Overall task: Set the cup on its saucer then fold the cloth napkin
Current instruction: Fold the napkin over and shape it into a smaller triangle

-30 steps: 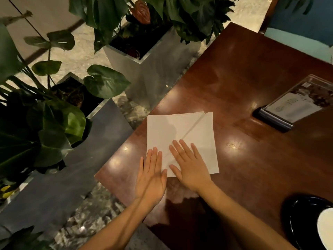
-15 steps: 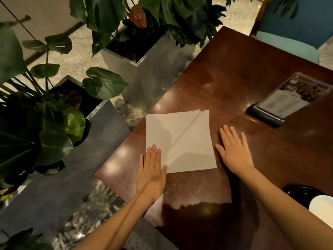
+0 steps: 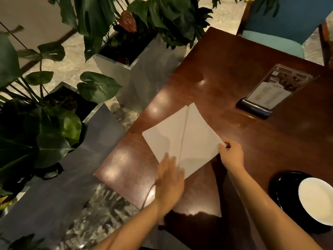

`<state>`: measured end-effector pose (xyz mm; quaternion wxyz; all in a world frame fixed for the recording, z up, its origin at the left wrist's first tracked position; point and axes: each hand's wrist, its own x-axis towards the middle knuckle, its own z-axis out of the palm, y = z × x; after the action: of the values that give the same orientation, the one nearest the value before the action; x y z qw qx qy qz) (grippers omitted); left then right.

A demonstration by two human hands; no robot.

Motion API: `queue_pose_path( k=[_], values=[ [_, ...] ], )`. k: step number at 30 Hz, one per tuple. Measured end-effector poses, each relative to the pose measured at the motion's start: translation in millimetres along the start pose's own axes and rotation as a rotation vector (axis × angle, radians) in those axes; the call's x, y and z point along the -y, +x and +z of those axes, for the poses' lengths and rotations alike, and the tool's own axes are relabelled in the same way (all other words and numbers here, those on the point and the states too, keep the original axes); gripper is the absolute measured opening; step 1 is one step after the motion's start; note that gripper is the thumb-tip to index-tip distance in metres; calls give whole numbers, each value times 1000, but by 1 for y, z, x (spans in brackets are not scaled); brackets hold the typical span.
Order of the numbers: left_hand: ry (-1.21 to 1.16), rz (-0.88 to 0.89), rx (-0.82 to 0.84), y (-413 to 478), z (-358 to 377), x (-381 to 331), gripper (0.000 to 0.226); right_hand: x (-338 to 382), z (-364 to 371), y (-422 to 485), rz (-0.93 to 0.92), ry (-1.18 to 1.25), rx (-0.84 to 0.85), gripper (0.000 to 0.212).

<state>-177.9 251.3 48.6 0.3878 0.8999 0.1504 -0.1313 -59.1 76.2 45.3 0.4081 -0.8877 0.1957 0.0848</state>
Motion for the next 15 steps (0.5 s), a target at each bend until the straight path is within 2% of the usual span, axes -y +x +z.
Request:
queue_pose_path(
  k=[2,4,6,7,10,14,15],
  values=[
    [-47,-46,-167,29,-29,11,50,1,-3,7,165,140,-35,27],
    [38,-119,-317,63,-58,24,45,3,-6,11,280,275,-36,25],
    [107,-168,-262,90,-81,32,46,4,-9,12,319,322,1,10],
    [124,-174,-198,101,-88,36,46,6,-11,11,325,306,28,9],
    [133,-159,-62,120,-98,43,38,9,-16,10,345,254,105,11],
    [116,-191,2,130,-105,37,6,10,-19,11,325,188,120,20],
    [119,-205,15,131,-107,36,7,11,-18,12,312,171,116,20]
  ],
)
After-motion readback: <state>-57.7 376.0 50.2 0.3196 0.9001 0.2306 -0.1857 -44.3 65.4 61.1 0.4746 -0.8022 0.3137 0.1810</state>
